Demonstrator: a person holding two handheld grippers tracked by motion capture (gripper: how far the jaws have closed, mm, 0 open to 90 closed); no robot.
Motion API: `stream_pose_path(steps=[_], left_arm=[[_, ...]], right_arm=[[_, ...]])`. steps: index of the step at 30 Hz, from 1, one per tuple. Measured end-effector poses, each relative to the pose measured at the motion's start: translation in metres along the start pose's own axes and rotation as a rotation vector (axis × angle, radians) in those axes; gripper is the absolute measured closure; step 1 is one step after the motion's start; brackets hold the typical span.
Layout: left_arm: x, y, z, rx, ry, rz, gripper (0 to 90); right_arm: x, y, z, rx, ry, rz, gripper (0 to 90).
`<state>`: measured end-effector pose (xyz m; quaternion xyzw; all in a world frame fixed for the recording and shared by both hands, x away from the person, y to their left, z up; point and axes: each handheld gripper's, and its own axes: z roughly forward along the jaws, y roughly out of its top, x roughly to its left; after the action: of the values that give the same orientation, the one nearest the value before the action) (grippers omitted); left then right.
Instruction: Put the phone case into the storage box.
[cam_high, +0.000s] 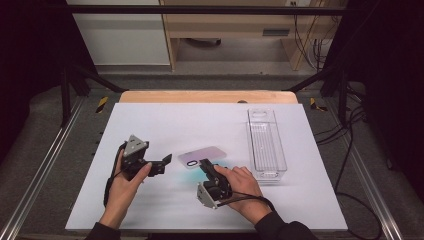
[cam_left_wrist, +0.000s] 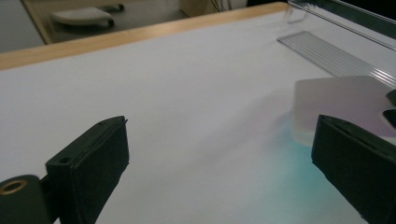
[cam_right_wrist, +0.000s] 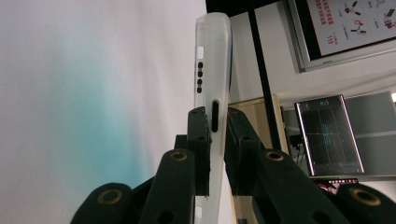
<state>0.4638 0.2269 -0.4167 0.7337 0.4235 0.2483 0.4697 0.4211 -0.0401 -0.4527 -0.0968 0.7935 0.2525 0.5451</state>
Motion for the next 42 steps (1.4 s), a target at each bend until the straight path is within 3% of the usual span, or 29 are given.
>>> stream_pose_path(steps=[1,5,8,11,19,23,26,28,32,37,40,42], left_arm=[[0.001,-0.004,-0.004,-0.033,0.026,0.009,3.3],[0.003,-0.019,-0.016,-0.115,0.042,0.032,1.9],[0.004,-0.030,-0.020,-0.131,0.045,0.026,2.0],[0.006,-0.039,-0.023,-0.145,0.037,0.051,2.0],[0.006,-0.056,-0.031,-0.179,-0.019,0.080,1.1],[0.009,-0.059,-0.034,-0.208,-0.012,0.024,2.5],[0.010,-0.061,-0.035,-0.201,0.005,0.042,2.4],[0.012,-0.062,-0.038,-0.216,-0.002,0.018,2.4],[0.014,-0.066,-0.046,-0.221,0.001,0.018,2.3],[0.018,-0.066,-0.045,-0.238,-0.031,-0.008,2.2],[0.016,-0.066,-0.043,-0.247,-0.060,0.018,2.1],[0.016,-0.066,-0.041,-0.252,-0.081,0.009,1.9]], right_arm=[[0.000,0.000,0.000,0.004,-0.002,0.005,81.9],[0.001,0.000,0.003,0.011,-0.011,0.027,81.8],[0.001,0.000,0.007,0.019,-0.011,0.035,81.8],[-0.004,0.001,0.008,0.018,-0.018,0.037,81.8],[-0.010,0.001,0.007,0.052,-0.038,0.099,81.8],[-0.012,0.001,0.006,0.063,-0.042,0.111,81.8],[-0.018,0.000,0.003,0.057,-0.038,0.149,81.8],[-0.022,-0.001,0.001,0.048,-0.037,0.192,81.8],[-0.028,-0.005,0.001,0.054,-0.038,0.213,81.8],[-0.036,-0.010,0.001,0.058,-0.033,0.231,81.8],[-0.042,-0.012,0.001,0.050,-0.032,0.263,81.8],[-0.046,-0.012,0.000,0.045,-0.034,0.291,81.8]])
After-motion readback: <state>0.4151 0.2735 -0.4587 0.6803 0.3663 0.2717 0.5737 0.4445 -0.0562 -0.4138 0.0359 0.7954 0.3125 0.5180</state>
